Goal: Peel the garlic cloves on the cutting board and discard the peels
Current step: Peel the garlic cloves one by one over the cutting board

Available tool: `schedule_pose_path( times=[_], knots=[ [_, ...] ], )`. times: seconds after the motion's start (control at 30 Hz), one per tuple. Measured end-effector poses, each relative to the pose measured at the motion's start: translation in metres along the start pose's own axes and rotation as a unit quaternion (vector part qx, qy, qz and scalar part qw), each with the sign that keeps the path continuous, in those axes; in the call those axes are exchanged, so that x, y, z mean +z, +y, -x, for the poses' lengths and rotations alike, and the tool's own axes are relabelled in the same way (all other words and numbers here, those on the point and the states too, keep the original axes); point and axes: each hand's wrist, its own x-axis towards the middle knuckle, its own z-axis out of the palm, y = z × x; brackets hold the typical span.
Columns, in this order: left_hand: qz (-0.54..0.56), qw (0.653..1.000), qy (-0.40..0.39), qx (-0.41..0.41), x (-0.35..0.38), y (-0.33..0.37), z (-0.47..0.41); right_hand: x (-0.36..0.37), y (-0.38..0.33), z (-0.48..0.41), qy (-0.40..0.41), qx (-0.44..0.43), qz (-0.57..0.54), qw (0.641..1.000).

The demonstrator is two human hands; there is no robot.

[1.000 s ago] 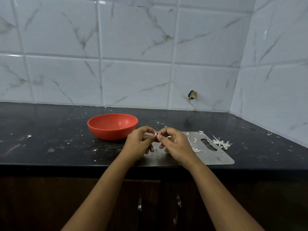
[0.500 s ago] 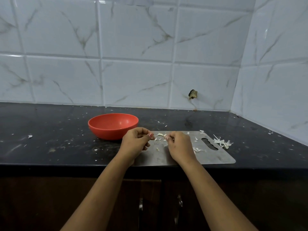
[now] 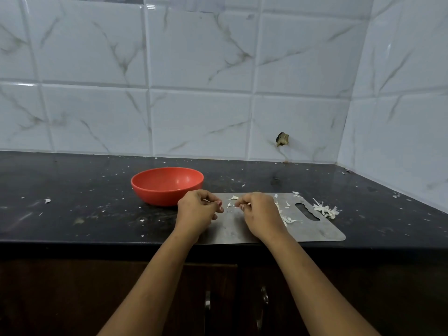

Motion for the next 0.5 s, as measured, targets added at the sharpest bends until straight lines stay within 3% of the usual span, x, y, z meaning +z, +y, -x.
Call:
schedule_pose_path(
  times=[0.2,0.37,0.5],
  knots=[
    [-0.027,0.999,0.027,0.033,-0.003,0.000,-0.001,0.005,0.001,-0.009,-0.037,-0.001,0.012,0.999],
    [-0.131,0.980,0.087,0.120,-0.018,0.015,-0.009,0.005,-0.007,-0.024,-0.165,-0.058,0.121,0.977],
    [-0.249,0.951,0.143,0.118,-0.045,0.036,-0.024,0.002,0.004,-0.029,-0.087,-0.009,0.207,0.974]
  ],
)
